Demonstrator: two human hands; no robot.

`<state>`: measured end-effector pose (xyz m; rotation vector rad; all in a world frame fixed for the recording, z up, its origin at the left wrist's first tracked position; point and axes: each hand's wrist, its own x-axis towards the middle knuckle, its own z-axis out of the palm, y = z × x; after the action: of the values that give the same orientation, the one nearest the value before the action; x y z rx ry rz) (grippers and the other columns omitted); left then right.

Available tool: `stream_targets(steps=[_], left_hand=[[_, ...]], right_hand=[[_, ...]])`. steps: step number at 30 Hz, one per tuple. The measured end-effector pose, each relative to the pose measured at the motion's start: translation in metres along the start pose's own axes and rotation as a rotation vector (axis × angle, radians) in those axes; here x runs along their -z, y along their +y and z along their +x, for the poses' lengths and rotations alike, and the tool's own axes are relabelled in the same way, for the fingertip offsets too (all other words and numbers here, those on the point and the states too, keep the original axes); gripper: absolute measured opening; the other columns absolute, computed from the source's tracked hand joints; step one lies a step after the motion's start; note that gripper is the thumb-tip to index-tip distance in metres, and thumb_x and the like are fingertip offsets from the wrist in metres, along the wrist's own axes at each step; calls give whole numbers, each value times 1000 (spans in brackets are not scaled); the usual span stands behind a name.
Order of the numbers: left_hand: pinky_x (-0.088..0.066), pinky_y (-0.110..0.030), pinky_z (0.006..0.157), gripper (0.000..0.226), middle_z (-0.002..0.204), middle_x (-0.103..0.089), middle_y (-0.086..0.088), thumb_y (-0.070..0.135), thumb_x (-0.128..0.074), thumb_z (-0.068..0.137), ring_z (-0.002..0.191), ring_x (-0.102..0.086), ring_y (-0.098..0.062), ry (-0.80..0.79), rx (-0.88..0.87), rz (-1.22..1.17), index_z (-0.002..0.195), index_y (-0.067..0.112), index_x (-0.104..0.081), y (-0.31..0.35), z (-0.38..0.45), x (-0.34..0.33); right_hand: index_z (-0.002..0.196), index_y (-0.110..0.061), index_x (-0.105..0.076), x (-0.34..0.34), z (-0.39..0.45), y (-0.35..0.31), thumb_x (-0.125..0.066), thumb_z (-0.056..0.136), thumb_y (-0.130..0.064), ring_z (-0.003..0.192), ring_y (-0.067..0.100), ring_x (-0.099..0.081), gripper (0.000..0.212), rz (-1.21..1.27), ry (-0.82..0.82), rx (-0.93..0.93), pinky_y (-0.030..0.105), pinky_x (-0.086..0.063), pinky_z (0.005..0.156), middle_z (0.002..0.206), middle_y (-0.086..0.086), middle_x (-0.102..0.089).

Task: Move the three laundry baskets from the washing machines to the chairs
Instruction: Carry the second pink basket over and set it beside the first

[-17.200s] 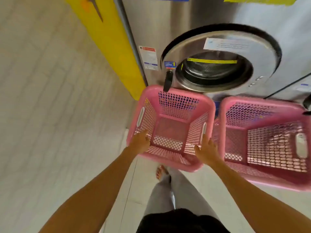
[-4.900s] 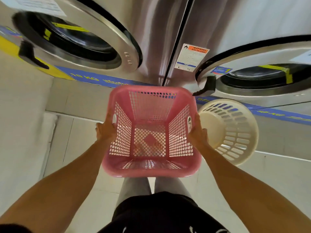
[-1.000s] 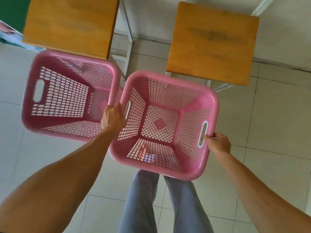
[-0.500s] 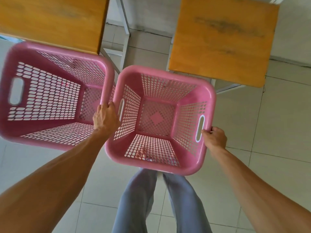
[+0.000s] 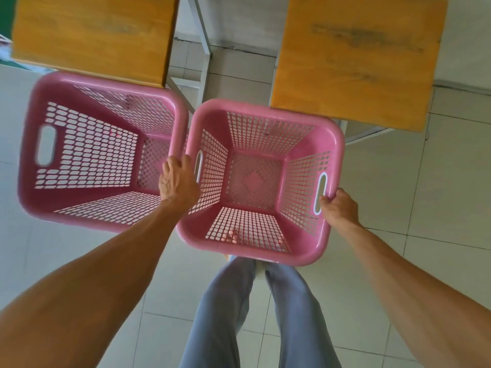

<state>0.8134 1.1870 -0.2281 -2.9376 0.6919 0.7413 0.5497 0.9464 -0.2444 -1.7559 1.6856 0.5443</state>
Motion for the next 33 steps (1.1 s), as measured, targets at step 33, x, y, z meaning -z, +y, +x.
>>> stream_targets(steps=[33], left_hand=[[-51,-48,97,37,130,-58,-19,26,-48,98,117,-56,-35,-84,-881,189,128,7,-59,286,-303,121]], right_hand=[[150,-14,-36,178,-258,248,-38,104,-37,129,37,-50,52,311,163,-14,45,-43,100,137,17,-55]])
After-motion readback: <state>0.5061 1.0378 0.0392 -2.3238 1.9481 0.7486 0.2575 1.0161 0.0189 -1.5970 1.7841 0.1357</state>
